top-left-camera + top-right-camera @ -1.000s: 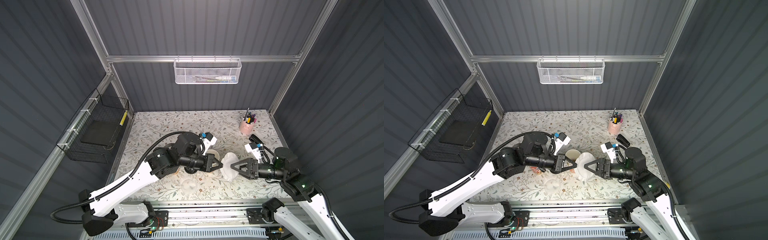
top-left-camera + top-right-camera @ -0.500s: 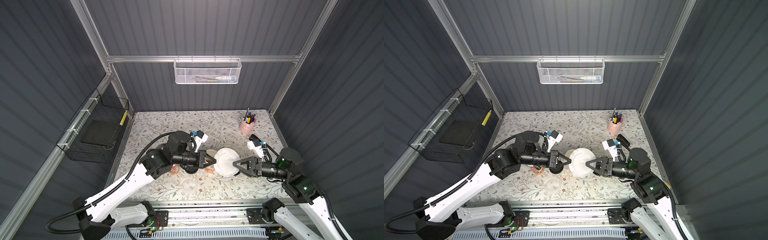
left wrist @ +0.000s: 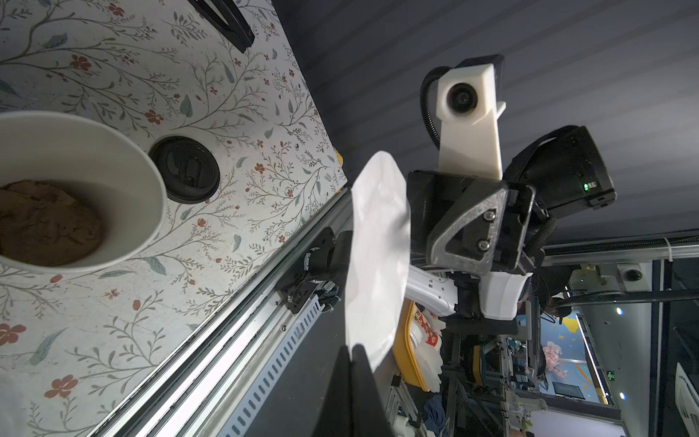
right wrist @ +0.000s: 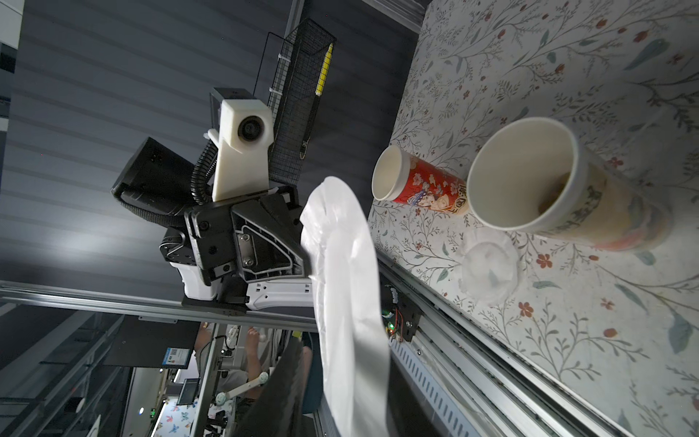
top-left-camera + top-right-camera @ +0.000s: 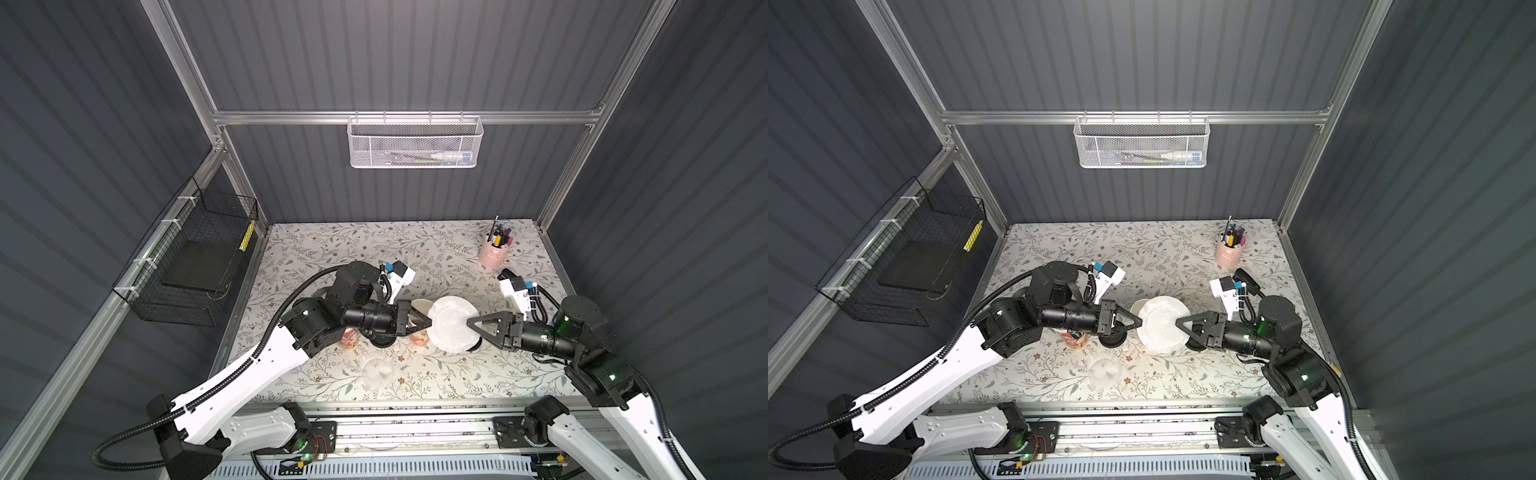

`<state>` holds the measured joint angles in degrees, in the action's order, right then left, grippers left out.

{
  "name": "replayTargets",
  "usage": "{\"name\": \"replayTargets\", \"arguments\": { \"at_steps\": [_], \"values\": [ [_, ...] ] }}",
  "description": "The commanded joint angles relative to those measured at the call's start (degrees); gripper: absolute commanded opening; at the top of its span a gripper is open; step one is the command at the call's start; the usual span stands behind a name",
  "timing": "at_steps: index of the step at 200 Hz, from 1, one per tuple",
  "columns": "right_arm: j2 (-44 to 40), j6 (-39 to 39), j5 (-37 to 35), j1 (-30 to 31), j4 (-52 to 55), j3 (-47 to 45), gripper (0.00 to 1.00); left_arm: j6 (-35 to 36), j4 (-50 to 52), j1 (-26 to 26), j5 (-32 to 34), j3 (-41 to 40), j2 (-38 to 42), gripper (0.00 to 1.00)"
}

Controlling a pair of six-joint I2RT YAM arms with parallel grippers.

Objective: Put the leak-proof paper on the milk tea cups
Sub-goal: Pick up the leak-proof paper from the center of the board, then place the leak-proof paper at the cup.

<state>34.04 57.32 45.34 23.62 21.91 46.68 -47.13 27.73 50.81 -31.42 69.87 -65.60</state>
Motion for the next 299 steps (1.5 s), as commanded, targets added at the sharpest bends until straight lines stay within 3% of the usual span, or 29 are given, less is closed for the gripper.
{"name": "replayTargets", "arguments": {
  "at_steps": [1, 80, 87, 96, 107, 111, 114, 146, 183, 233, 299],
  "values": [
    [0.45, -1.07, -1.04, -0.19, -0.25, 1.90, 0.27, 0.28, -0.17, -0.79, -2.31, -0.60, 0.88, 0.00],
    [3.42, -1.67, -1.80, -0.20, -0.04, 2.76, 0.00, 0.56, -0.50, -5.37, -5.89, -1.65, 0.78, 0.00],
    [3.99, -1.77, -1.67, -0.14, -0.19, 2.81, 0.00, 0.60, 0.02, -5.79, -5.30, -1.62, 0.77, 0.18],
    [4.84, -1.85, -1.57, -0.07, -0.41, 2.81, 0.00, 0.94, 1.60, -6.31, -3.24, -1.44, 0.76, 0.50],
    [5.94, -1.92, -1.87, -0.10, -0.61, 2.72, 0.00, 1.72, 5.31, -6.33, 2.39, -0.65, 1.11, 0.77],
    [6.48, -2.07, -1.99, 0.06, -0.64, 2.72, 0.00, 1.94, 6.88, -6.33, 4.78, -0.25, 1.32, 0.96],
    [6.88, -2.18, -2.15, 0.13, -0.64, 2.72, 0.00, 2.03, 8.24, -6.33, 6.97, 0.10, 1.41, 0.99],
    [13.82, -3.92, -5.25, 2.69, -1.35, 4.13, 0.00, 0.09, 19.14, -6.33, 28.62, 2.90, 1.37, 1.00],
    [23.70, -5.47, -9.68, 5.70, -2.45, 7.64, 0.00, -1.46, 18.40, -6.42, 36.56, 2.55, -0.55, 1.00],
    [29.75, -6.62, -14.77, 5.83, 0.06, 9.31, 0.00, -0.69, 12.45, -7.61, 31.80, 2.34, -5.95, 1.00],
    [35.50, -7.30, -15.76, 6.08, 0.06, 9.39, 0.03, -3.00, 2.08, -9.54, 21.54, -3.41, -10.24, 0.97]
  ]
}}
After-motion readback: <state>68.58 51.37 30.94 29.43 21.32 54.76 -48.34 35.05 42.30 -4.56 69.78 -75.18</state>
